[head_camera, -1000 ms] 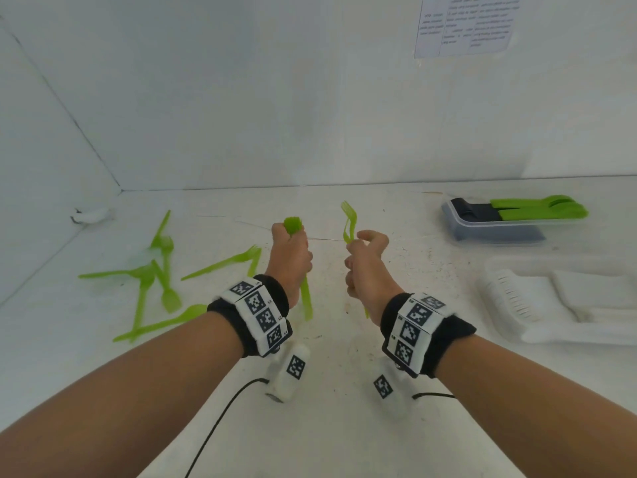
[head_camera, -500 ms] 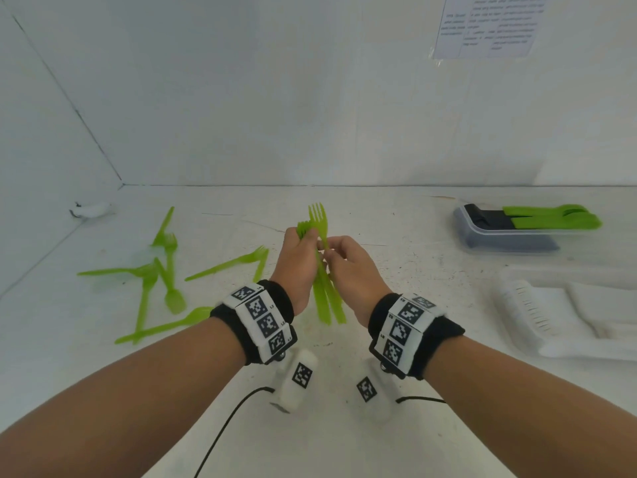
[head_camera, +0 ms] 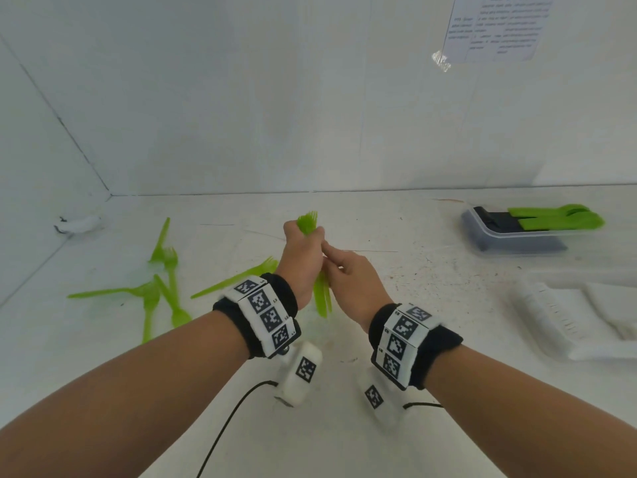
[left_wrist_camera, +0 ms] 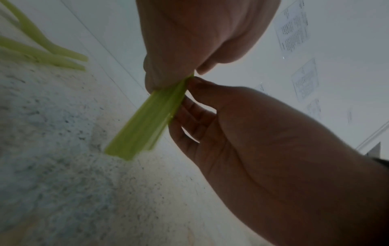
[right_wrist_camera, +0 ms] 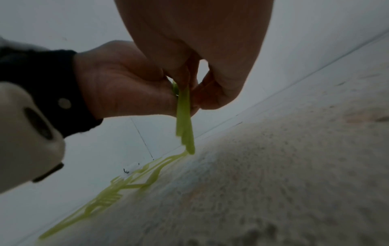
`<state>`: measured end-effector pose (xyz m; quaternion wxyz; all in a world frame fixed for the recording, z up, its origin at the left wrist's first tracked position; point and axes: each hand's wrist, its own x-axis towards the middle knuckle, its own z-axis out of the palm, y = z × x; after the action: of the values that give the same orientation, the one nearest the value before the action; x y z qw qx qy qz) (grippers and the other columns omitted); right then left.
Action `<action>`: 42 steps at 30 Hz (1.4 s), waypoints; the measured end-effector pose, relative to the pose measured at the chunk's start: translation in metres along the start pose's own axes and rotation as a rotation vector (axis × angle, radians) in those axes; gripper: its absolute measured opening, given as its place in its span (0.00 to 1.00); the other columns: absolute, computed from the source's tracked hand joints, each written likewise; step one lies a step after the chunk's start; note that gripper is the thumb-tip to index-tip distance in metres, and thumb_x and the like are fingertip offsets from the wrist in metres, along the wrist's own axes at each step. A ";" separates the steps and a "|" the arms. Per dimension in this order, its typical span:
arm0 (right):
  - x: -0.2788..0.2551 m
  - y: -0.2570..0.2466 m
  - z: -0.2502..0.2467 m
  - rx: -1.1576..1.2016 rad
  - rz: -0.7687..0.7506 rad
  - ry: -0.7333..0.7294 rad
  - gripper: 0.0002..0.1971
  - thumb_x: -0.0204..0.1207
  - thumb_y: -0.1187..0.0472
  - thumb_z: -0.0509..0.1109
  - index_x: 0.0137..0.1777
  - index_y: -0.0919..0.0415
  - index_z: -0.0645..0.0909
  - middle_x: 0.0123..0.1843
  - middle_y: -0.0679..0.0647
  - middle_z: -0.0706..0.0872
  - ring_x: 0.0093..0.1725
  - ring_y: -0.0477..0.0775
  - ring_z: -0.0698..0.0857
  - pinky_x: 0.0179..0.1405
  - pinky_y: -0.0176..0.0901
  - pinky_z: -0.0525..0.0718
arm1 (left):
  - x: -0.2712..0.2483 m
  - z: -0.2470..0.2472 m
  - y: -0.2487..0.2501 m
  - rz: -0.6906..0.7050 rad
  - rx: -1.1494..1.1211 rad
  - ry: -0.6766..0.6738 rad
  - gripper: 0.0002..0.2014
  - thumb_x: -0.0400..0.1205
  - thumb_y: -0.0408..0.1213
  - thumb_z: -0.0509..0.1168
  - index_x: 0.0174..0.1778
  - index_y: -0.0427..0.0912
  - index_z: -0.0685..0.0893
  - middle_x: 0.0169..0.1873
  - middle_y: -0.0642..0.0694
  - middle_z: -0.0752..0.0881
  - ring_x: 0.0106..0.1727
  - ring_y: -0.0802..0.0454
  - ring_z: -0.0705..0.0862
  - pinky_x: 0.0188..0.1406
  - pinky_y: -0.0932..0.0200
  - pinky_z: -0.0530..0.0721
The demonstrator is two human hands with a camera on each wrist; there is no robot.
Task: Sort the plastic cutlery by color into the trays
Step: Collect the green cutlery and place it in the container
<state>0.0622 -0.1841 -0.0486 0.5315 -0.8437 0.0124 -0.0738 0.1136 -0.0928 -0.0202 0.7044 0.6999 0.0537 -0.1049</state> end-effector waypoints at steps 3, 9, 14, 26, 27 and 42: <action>0.005 0.005 0.010 -0.166 -0.045 -0.026 0.21 0.90 0.56 0.59 0.81 0.41 0.75 0.51 0.57 0.79 0.53 0.56 0.76 0.55 0.43 0.77 | 0.006 -0.011 -0.003 0.062 0.084 0.046 0.10 0.88 0.33 0.55 0.64 0.41 0.69 0.47 0.45 0.77 0.47 0.48 0.78 0.47 0.50 0.81; 0.005 -0.006 0.018 -0.306 -0.216 -0.073 0.12 0.89 0.60 0.60 0.63 0.54 0.85 0.46 0.47 0.76 0.52 0.51 0.73 0.52 0.43 0.75 | 0.008 -0.031 0.000 0.146 0.127 -0.001 0.11 0.89 0.35 0.52 0.66 0.45 0.71 0.53 0.44 0.83 0.49 0.48 0.87 0.53 0.47 0.86; 0.011 -0.017 0.024 -0.334 -0.188 -0.016 0.10 0.89 0.58 0.60 0.57 0.51 0.83 0.47 0.49 0.79 0.46 0.47 0.76 0.44 0.38 0.74 | 0.015 -0.043 0.004 0.187 0.199 -0.019 0.13 0.89 0.34 0.51 0.69 0.47 0.70 0.54 0.44 0.83 0.52 0.43 0.87 0.61 0.38 0.87; 0.023 -0.026 -0.005 -0.103 -0.196 0.058 0.10 0.82 0.64 0.70 0.57 0.48 0.85 0.53 0.40 0.89 0.52 0.40 0.87 0.54 0.28 0.81 | -0.002 -0.075 0.012 0.449 0.770 -0.511 0.38 0.93 0.40 0.53 0.87 0.48 0.29 0.45 0.51 0.84 0.35 0.68 0.85 0.41 0.71 0.80; 0.023 -0.025 -0.007 -0.124 -0.213 0.056 0.09 0.82 0.64 0.71 0.56 0.49 0.85 0.52 0.40 0.89 0.52 0.39 0.87 0.53 0.26 0.81 | -0.002 -0.079 0.010 0.446 0.765 -0.524 0.38 0.93 0.43 0.55 0.88 0.51 0.32 0.45 0.50 0.85 0.38 0.64 0.87 0.44 0.67 0.84; 0.004 -0.028 -0.085 -0.864 -0.213 -0.077 0.19 0.88 0.56 0.65 0.76 0.41 0.77 0.73 0.45 0.79 0.67 0.53 0.78 0.65 0.50 0.80 | 0.007 -0.062 0.015 0.744 1.253 -0.622 0.17 0.93 0.47 0.50 0.77 0.50 0.71 0.45 0.51 0.80 0.43 0.52 0.80 0.48 0.50 0.81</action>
<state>0.0527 -0.2488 0.0132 0.1198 -0.9870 -0.0648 -0.0848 0.1285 -0.0311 -0.0076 0.1507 0.8768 -0.4521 -0.0640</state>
